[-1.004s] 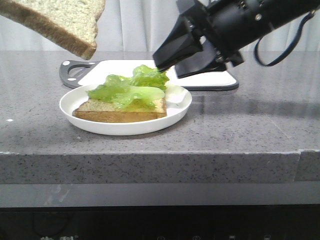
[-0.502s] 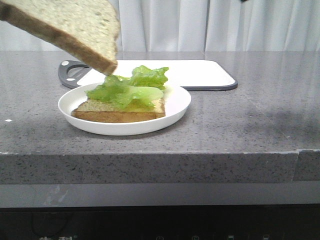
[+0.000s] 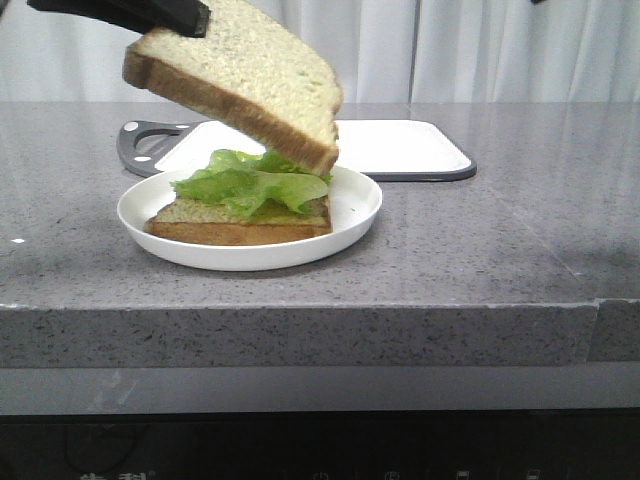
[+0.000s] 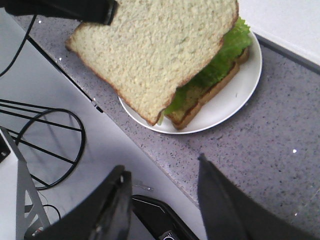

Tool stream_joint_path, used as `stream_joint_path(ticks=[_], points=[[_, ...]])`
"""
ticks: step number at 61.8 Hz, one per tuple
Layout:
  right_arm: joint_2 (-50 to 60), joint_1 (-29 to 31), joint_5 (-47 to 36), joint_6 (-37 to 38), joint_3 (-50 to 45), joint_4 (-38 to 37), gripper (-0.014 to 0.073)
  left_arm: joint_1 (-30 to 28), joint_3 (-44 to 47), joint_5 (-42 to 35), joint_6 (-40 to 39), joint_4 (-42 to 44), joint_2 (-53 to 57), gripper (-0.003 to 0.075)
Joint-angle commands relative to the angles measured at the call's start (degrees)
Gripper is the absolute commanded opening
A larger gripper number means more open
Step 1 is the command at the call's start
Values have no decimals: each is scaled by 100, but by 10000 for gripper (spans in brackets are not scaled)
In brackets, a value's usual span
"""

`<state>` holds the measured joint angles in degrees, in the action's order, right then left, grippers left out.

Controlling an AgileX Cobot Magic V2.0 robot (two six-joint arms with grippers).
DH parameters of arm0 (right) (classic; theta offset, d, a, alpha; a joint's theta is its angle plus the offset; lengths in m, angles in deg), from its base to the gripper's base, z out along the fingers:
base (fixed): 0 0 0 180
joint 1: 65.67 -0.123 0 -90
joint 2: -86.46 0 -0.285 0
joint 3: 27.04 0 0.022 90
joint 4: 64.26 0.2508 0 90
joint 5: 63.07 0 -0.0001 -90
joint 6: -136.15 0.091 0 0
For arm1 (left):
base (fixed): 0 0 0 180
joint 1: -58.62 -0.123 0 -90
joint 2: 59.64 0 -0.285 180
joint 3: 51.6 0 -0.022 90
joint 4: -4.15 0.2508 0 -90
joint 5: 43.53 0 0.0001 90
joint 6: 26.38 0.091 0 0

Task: Left arm grabs bread, right arm adds lettuce
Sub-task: 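Lower the held bread slice onto the lettuce and release with the left gripper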

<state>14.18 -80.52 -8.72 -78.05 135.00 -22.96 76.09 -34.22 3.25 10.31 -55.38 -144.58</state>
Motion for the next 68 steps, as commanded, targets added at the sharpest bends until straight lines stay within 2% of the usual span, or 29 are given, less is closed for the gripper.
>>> stream_joint_path(ticks=[1, 6, 12, 46, 52, 63, 68], points=[[123, -5, -248, -7, 29, 170, 343, -377, -211, 581, 897, -1408, -90, -20], [123, -5, -292, -7, -54, 170, 343, -565, -211, 847, 1158, -1776, -340, -20], [123, -5, -340, -7, -88, 170, 343, -627, -211, 971, 1168, -1787, -574, -20], [123, -5, -398, -7, -88, 170, 343, -661, -199, 625, 876, -1247, -977, -3], [123, -5, -412, -7, -88, 170, 343, -661, -199, 625, 839, -1097, -977, 83], [123, -5, -459, -7, -88, 170, 343, -661, -199, 636, 839, -996, -977, 376], [123, -5, -458, -7, -88, 96, 343, -661, -199, 647, 839, -854, -945, 455]])
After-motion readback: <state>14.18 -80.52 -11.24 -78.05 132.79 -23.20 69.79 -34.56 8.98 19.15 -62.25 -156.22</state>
